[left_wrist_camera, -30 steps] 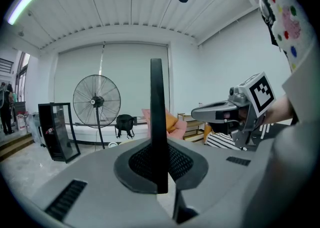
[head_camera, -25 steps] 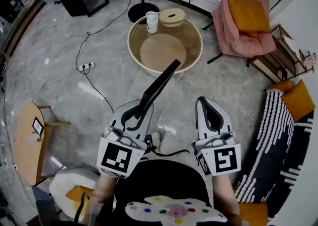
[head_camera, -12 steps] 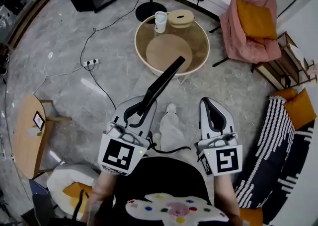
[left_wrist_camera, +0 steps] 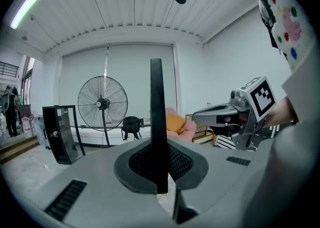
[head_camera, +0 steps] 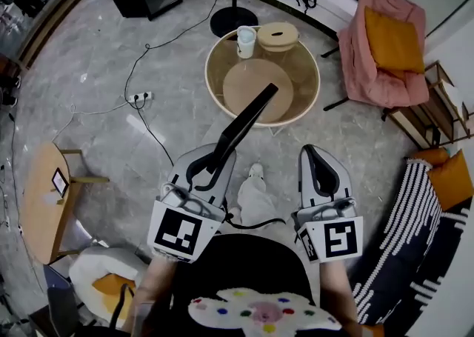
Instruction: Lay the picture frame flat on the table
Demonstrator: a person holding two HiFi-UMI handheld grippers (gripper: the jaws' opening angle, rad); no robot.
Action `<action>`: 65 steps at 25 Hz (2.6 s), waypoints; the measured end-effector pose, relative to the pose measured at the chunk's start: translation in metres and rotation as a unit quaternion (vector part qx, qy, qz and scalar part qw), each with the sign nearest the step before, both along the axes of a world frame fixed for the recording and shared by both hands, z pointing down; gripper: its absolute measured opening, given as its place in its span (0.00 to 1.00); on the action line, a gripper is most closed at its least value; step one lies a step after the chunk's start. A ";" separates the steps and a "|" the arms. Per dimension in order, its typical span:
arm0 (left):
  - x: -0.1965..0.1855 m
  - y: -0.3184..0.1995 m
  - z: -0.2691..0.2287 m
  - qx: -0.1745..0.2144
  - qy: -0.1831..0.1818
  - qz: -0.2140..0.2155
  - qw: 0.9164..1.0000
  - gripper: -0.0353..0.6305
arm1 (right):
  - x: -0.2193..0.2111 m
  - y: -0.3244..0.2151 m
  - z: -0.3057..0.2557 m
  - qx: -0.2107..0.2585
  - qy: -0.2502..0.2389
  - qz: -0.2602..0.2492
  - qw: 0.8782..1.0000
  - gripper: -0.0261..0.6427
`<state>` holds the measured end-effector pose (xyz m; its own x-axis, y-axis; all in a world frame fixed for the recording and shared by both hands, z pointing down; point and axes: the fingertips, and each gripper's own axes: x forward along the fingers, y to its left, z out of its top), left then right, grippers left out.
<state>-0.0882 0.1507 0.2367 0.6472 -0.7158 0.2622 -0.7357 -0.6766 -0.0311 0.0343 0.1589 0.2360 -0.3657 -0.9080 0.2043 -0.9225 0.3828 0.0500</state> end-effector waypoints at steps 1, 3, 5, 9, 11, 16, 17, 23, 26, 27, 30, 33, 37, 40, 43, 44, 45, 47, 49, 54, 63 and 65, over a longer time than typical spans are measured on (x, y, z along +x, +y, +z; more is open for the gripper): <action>0.003 -0.007 0.001 0.000 -0.001 -0.001 1.000 0.10 | 0.003 -0.007 0.001 0.000 -0.001 -0.001 1.000 0.09; 0.010 -0.019 0.002 0.000 -0.001 -0.003 1.000 0.10 | 0.010 -0.019 0.002 -0.002 -0.001 -0.002 1.000 0.09; 0.016 -0.031 0.004 -0.007 -0.001 -0.006 1.000 0.10 | 0.018 -0.033 0.004 -0.004 -0.001 -0.003 1.000 0.09; 0.028 -0.059 0.006 -0.014 -0.005 -0.016 1.000 0.10 | 0.031 -0.063 0.005 -0.009 -0.003 -0.011 1.000 0.09; 0.033 -0.071 0.006 -0.015 -0.005 -0.022 1.000 0.10 | 0.036 -0.077 0.006 -0.012 -0.003 -0.019 1.000 0.09; 0.039 -0.102 0.008 -0.021 -0.005 -0.038 0.999 0.10 | 0.043 -0.112 0.008 -0.017 -0.003 -0.034 0.999 0.09; 0.041 -0.108 0.008 -0.022 -0.006 -0.040 0.999 0.10 | 0.045 -0.118 0.008 -0.018 -0.003 -0.036 0.999 0.09; 0.054 -0.138 0.008 -0.024 -0.008 -0.056 0.998 0.10 | 0.060 -0.151 0.007 -0.017 -0.013 -0.047 0.999 0.09; 0.060 -0.149 0.006 -0.022 -0.010 -0.061 0.998 0.10 | 0.066 -0.163 0.006 -0.016 -0.016 -0.053 0.998 0.09; 0.062 -0.151 0.005 -0.021 -0.011 -0.061 0.998 0.10 | 0.067 -0.166 0.006 -0.016 -0.015 -0.056 0.998 0.09; 0.067 -0.156 0.003 -0.019 -0.012 -0.064 0.998 0.10 | 0.070 -0.172 0.006 -0.015 -0.022 -0.059 0.998 0.09; 0.072 -0.159 0.000 -0.016 -0.014 -0.062 0.998 0.10 | 0.074 -0.177 0.003 -0.014 -0.038 -0.059 0.997 0.09; 0.079 -0.162 -0.003 -0.014 -0.015 -0.054 0.998 0.10 | 0.078 -0.178 -0.004 -0.003 -0.044 -0.055 0.998 0.09; 0.079 -0.167 -0.005 -0.011 -0.015 -0.044 0.999 0.10 | 0.078 -0.180 -0.005 0.000 -0.045 -0.047 0.998 0.09; 0.080 -0.171 -0.007 -0.006 -0.010 -0.030 0.999 0.10 | 0.076 -0.183 -0.004 0.002 -0.041 -0.043 0.998 0.09; 0.079 -0.172 -0.008 -0.005 -0.008 -0.026 1.000 0.10 | 0.075 -0.185 -0.004 0.002 -0.038 -0.042 0.998 0.09; 0.079 -0.174 -0.008 -0.004 -0.007 -0.022 1.000 0.10 | 0.073 -0.187 -0.004 0.003 -0.037 -0.042 0.998 0.09; 0.080 -0.179 -0.009 -0.004 -0.005 -0.014 1.000 0.10 | 0.072 -0.189 -0.006 0.006 -0.036 -0.040 0.999 0.09; 0.081 -0.184 -0.011 0.000 -0.001 -0.005 1.000 0.10 | 0.070 -0.192 -0.010 0.013 -0.040 -0.040 0.998 0.09; 0.082 -0.190 -0.019 0.009 0.010 0.024 1.000 0.10 | 0.060 -0.197 -0.020 0.018 -0.082 -0.037 0.996 0.09; 0.084 -0.192 -0.022 -0.004 0.042 0.075 0.996 0.10 | 0.030 -0.204 -0.023 0.015 -0.127 -0.087 0.988 0.26; 0.085 -0.190 -0.022 -0.005 0.047 0.088 0.995 0.10 | 0.025 -0.205 -0.022 0.013 -0.132 -0.096 0.987 0.27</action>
